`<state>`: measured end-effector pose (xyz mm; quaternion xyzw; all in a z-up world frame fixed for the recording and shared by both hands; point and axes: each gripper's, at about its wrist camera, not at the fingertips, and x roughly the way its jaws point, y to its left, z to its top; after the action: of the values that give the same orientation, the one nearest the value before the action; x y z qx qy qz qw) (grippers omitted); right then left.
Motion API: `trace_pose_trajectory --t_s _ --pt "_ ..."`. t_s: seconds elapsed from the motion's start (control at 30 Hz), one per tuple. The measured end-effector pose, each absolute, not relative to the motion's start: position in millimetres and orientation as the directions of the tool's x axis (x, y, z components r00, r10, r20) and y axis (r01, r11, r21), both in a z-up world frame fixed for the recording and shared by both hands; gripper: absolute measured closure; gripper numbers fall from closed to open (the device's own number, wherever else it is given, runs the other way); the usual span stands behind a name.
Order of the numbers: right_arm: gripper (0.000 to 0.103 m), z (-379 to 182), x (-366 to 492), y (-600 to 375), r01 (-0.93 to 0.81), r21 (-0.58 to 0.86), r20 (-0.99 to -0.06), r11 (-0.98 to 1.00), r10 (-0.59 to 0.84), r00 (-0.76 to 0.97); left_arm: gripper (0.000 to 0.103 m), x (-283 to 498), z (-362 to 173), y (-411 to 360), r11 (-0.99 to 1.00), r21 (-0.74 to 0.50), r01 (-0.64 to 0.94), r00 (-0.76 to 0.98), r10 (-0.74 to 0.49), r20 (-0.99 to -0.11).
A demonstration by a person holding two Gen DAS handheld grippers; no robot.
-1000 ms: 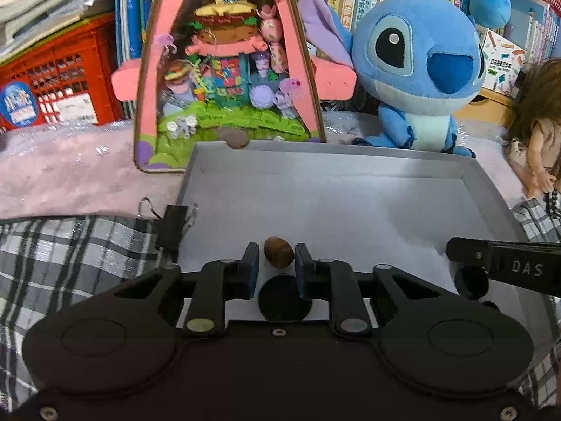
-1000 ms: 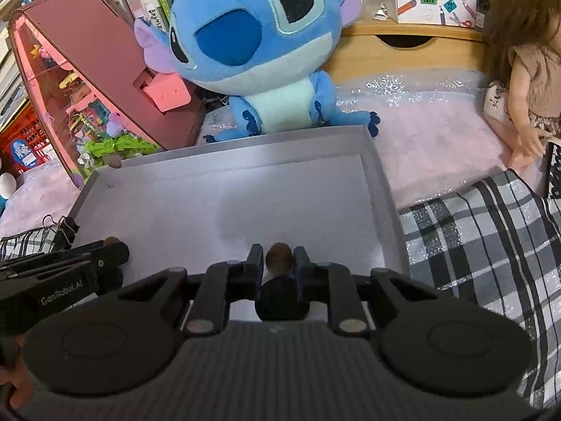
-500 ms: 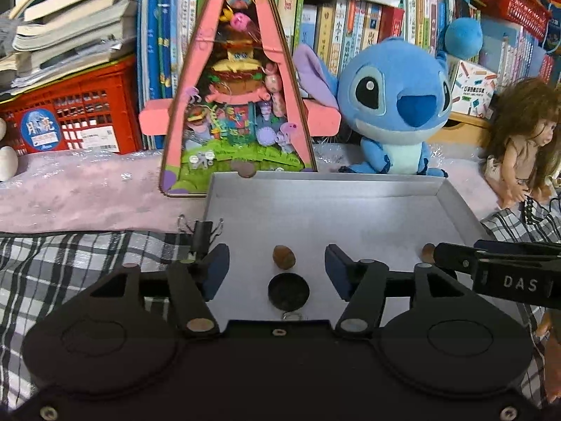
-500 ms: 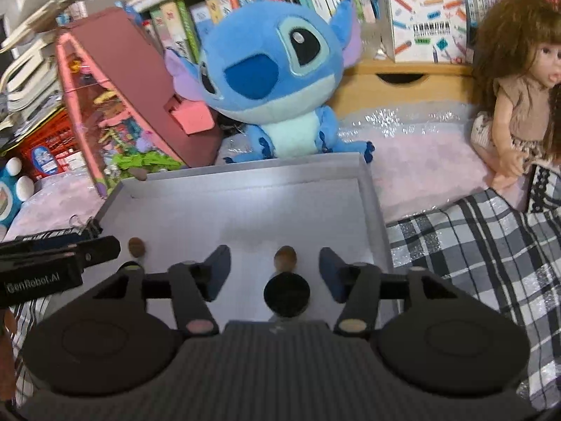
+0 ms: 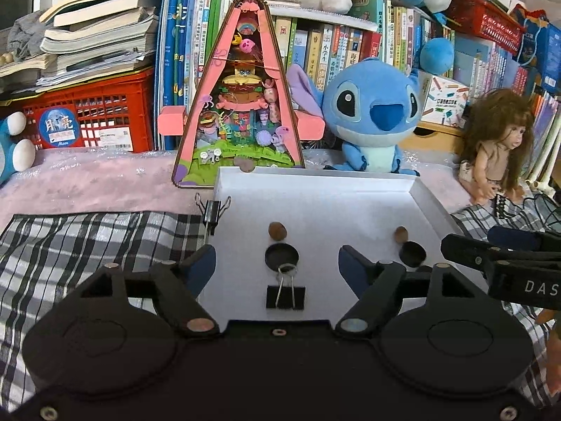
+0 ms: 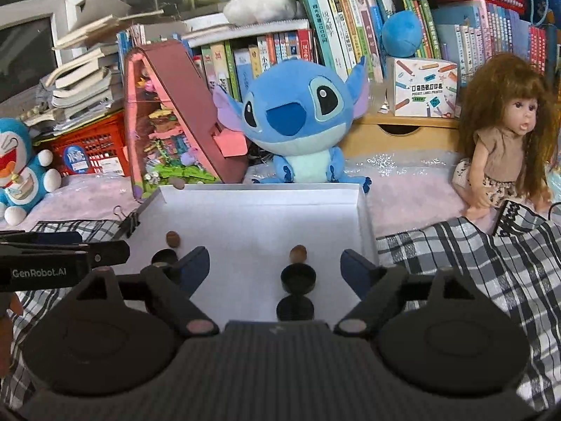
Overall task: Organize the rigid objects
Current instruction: 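Withdraw both tools from the box toward the red marker and clips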
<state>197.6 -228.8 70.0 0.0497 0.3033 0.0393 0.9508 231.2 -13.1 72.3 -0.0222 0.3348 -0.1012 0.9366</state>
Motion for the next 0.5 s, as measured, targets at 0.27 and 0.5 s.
trace_pose_trajectory --t_s 0.27,0.5 --pt "0.011 75.1 159.2 -228.3 -0.052 0.136 -0.531 0.989 0.117 0.839 0.026 188.8 73.5 -12.4 0.976 -0.100 0.195 0.787 -0.217 -0.578" --pt "0.008 76.6 124.9 -225.8 -0.067 0.120 -0.498 0.990 0.119 0.859 0.025 152.5 70.4 -14.6 0.969 -0.103 0.223 0.801 -0.243 -0.547"
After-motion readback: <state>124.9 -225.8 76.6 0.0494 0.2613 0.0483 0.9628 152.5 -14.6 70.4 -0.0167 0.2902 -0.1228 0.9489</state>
